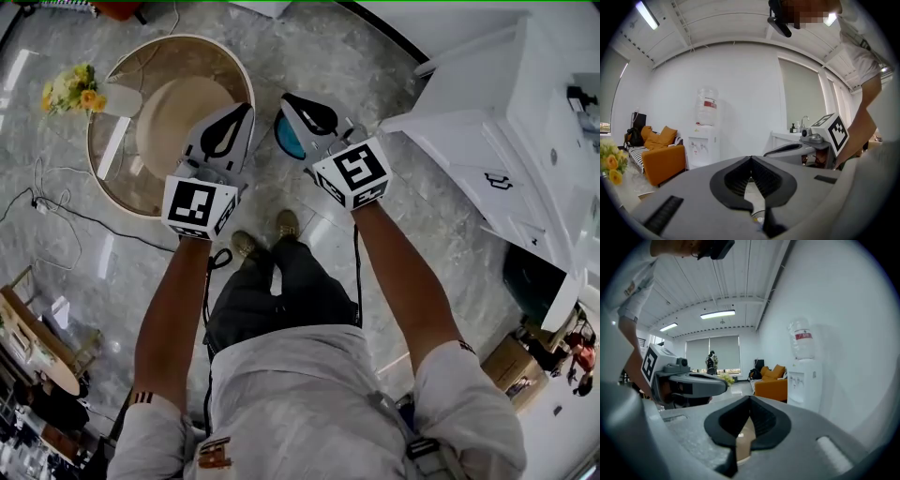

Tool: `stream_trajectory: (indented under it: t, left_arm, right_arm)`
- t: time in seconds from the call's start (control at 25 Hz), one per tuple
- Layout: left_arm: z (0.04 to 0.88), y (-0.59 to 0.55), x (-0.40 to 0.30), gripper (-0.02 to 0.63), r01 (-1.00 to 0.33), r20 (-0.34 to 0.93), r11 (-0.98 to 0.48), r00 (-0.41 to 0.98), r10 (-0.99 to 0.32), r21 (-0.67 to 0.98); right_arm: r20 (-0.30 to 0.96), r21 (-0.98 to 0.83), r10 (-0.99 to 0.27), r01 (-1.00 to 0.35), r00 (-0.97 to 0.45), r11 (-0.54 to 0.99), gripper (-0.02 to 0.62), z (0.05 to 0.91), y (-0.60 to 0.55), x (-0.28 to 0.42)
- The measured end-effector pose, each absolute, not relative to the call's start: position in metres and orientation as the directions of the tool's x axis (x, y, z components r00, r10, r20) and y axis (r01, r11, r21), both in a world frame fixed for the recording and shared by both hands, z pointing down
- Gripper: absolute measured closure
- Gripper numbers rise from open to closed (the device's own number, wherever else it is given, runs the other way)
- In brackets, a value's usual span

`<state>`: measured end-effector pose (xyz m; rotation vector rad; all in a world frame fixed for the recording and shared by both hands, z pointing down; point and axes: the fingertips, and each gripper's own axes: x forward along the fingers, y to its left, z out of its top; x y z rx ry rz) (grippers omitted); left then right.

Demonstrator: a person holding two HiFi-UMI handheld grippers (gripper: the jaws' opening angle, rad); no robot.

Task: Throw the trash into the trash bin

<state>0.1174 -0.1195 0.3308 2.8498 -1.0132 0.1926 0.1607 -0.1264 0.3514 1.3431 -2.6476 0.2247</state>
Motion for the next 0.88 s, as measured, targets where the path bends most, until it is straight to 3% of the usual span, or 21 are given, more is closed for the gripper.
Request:
stream_trajectory:
  t: [0.48, 0.88]
  left_arm:
    - [0.222, -0.103, 0.042, 0.607, -0.706, 0.037, -0.707, 0.708, -0.705, 0.045]
    - [0.16, -0.08, 0.011, 0.607, -0.715, -0.041, -0.699, 0.698, -0.715, 0.009]
  right_arm:
    - [0.043, -0.024, -0.715, -0.717, -0.697, 0.697, 0.594, 0.228, -0.104, 0.076]
    - [-0.039, -0.008, -0.7, -0.7, -0.713, 0.714, 0.595, 0.163, -0.08, 0.043]
